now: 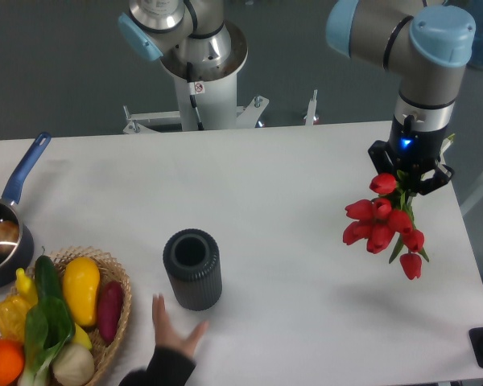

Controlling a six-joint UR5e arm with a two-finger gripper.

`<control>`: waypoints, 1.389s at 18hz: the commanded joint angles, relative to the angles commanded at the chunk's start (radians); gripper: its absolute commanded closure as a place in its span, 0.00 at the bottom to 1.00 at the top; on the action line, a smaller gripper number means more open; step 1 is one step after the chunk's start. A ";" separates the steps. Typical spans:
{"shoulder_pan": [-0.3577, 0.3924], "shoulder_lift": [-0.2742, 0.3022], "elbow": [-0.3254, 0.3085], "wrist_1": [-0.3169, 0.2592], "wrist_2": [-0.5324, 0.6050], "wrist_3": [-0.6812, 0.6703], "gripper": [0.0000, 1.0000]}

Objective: Place the flowers on the table
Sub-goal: 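Carry the red tulips in the gripper down toward the table surface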

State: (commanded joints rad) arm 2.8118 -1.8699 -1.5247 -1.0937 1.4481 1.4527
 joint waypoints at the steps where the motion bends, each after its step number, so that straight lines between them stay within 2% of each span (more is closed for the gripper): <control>1: 0.000 0.002 -0.009 0.002 0.000 0.002 0.88; 6: -0.005 0.003 -0.011 -0.002 0.005 -0.006 0.87; 9: -0.047 -0.005 -0.015 0.000 0.046 -0.011 0.87; 15: -0.057 0.005 -0.109 0.017 0.041 -0.057 0.87; 19: -0.071 0.006 -0.176 0.067 0.037 -0.075 0.85; 20: -0.074 0.006 -0.181 0.077 0.029 -0.090 0.83; 22: -0.095 0.003 -0.183 0.078 0.026 -0.126 0.73; 25: -0.132 -0.030 -0.183 0.092 0.029 -0.173 0.50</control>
State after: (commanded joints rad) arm 2.6800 -1.9004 -1.7073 -1.0018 1.4772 1.2795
